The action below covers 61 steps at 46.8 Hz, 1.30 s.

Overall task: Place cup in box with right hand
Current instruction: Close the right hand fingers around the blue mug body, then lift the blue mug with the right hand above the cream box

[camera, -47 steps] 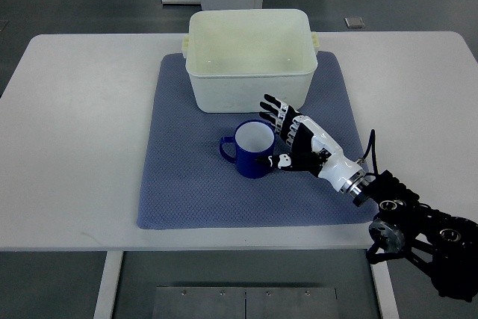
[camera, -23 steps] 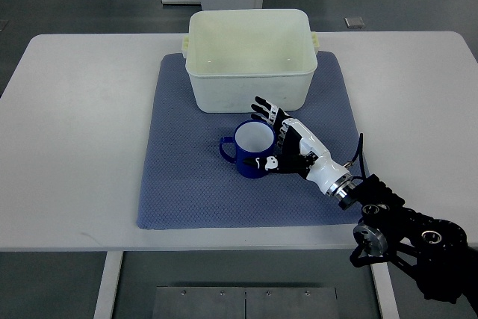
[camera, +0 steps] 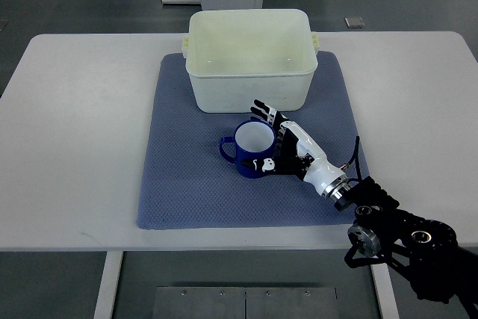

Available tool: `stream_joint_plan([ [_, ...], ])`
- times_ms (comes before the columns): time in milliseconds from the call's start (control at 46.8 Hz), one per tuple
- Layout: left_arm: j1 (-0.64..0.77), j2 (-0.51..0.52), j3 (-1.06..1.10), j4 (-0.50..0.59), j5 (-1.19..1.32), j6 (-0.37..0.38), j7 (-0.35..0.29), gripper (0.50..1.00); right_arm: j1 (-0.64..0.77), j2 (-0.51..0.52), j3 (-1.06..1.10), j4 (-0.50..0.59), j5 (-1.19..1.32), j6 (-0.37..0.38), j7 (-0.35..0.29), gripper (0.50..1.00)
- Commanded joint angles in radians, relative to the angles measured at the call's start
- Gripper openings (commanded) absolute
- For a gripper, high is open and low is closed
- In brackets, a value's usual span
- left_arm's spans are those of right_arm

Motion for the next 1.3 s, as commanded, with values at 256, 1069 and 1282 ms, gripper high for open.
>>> stream_joint_plan([
  [256,0.0,0.0,0.0,0.0,-0.001,0.0,0.0,1.0,0.005,0.023,-0.025,-0.023,0.0,-0.032,0.0,1.0],
  [1069,0.0,0.0,0.0,0.0,-0.001,0.0,0.0,1.0,0.047,0.061,-0.048,-0.05,0.003,-0.061,0.0,0.5],
  [1282,0.001,0.0,0.0,0.0,0.0,0.0,0.0,1.0,0.06,0.063,-0.068,-0.069,0.004,-0.061,0.0,0.5],
])
